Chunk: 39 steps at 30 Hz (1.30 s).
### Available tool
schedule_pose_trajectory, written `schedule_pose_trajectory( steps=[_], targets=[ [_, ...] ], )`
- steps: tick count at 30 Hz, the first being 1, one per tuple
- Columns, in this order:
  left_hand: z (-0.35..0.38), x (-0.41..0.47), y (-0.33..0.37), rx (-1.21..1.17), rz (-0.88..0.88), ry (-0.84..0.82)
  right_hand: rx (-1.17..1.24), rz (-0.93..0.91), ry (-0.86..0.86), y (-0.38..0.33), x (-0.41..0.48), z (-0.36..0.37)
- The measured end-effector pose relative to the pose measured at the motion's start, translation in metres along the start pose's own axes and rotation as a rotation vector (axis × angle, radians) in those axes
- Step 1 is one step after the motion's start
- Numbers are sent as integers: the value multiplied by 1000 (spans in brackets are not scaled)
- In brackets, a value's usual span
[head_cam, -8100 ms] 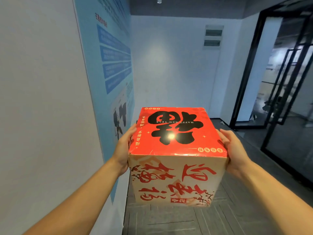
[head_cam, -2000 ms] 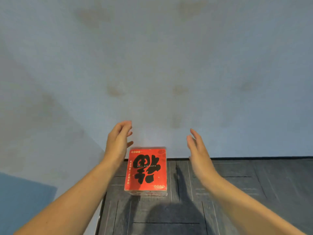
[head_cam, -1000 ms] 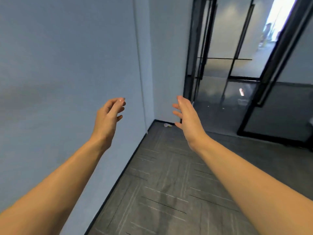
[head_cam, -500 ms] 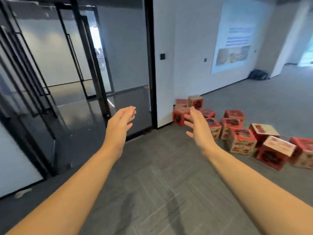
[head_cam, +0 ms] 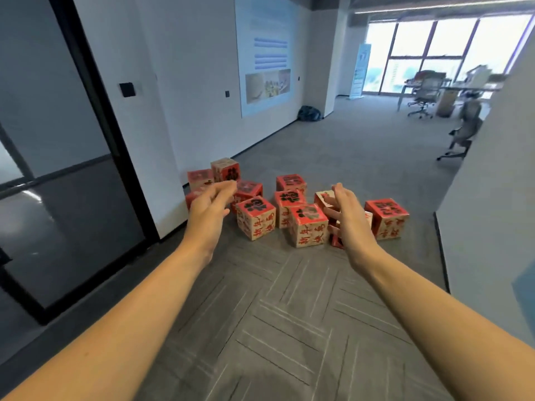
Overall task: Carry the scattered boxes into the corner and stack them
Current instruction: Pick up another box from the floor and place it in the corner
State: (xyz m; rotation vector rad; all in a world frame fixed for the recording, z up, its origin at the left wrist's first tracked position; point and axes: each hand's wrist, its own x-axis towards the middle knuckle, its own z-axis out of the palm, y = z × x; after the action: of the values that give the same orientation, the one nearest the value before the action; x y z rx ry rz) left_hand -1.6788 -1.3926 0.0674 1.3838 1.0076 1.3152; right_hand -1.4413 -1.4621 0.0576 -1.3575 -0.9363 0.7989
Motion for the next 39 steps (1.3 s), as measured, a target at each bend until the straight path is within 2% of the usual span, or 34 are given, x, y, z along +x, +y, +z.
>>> schedule_pose_trajectory(
  steps=[6, 13, 20, 31, 39],
  targets=[
    [86, 127, -33, -2, -22, -221, -16, 21, 193, 5, 97, -28],
    [225, 237, -64, -28, -11, -436, -9, 45, 403, 30, 216, -105],
    [384, 351, -125, -30, -28, -467, 7, 77, 482, 78, 366, -210],
    [592, 543, -160, -12, -30, -435, 0, 113, 522, 87, 616, -356],
    [757, 697, -249, -36, -95, -487, -56, 175, 588, 144, 808, -437]
  ],
)
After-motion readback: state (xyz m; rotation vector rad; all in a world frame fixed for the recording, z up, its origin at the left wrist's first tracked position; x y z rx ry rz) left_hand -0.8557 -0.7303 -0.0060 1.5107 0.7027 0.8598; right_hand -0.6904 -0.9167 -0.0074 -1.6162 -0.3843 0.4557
